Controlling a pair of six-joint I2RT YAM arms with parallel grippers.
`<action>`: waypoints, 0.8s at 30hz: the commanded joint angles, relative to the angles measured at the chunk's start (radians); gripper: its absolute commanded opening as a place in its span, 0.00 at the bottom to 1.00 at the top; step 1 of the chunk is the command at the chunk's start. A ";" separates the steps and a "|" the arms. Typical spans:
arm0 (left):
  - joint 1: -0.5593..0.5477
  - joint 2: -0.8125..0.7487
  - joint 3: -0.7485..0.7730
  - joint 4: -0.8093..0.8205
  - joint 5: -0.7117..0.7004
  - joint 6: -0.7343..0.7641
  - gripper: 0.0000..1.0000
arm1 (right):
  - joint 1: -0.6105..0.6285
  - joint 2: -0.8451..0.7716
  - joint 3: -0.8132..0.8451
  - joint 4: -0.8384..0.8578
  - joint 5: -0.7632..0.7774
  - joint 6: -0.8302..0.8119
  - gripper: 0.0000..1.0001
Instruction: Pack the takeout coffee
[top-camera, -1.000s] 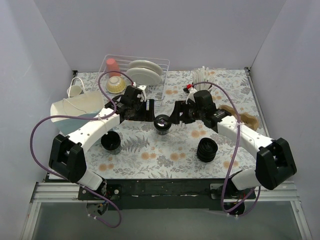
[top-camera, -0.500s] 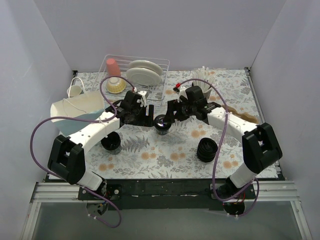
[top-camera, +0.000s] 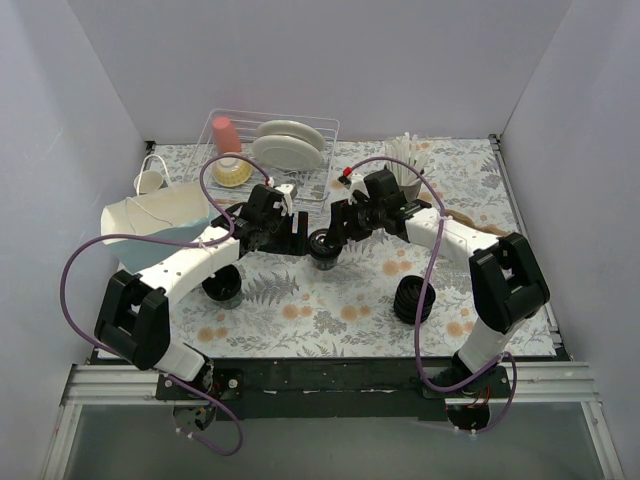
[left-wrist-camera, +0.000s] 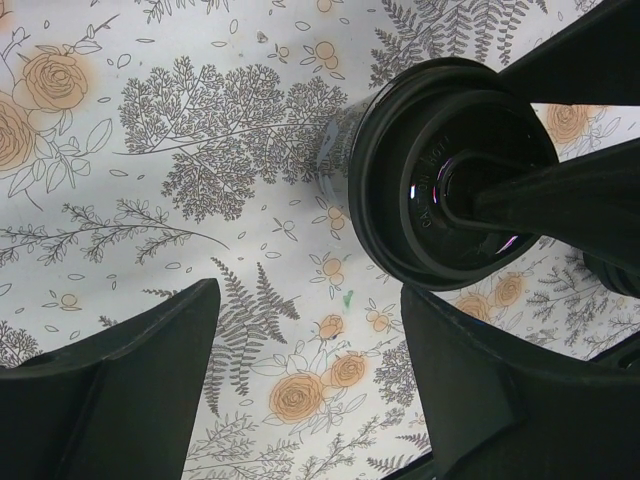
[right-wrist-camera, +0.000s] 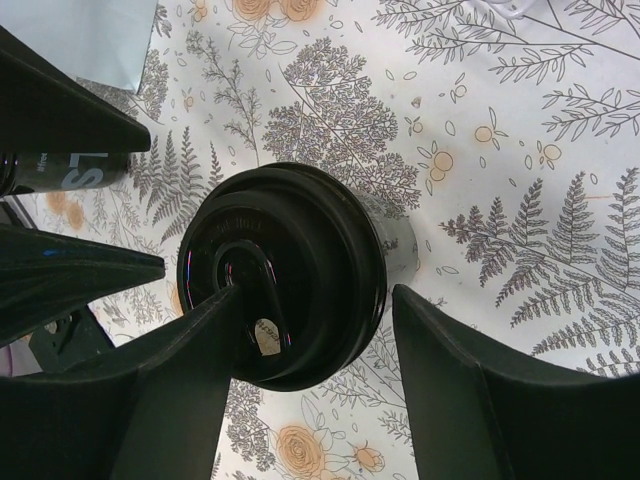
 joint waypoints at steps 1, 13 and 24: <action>0.006 -0.039 -0.016 0.023 -0.002 -0.008 0.72 | 0.002 0.026 0.029 0.012 -0.007 -0.041 0.67; 0.006 -0.027 0.006 0.009 -0.038 -0.023 0.72 | 0.001 0.032 0.017 0.026 0.033 -0.051 0.56; 0.006 -0.027 0.082 -0.040 -0.096 -0.034 0.70 | -0.001 0.090 0.025 -0.003 -0.083 -0.141 0.54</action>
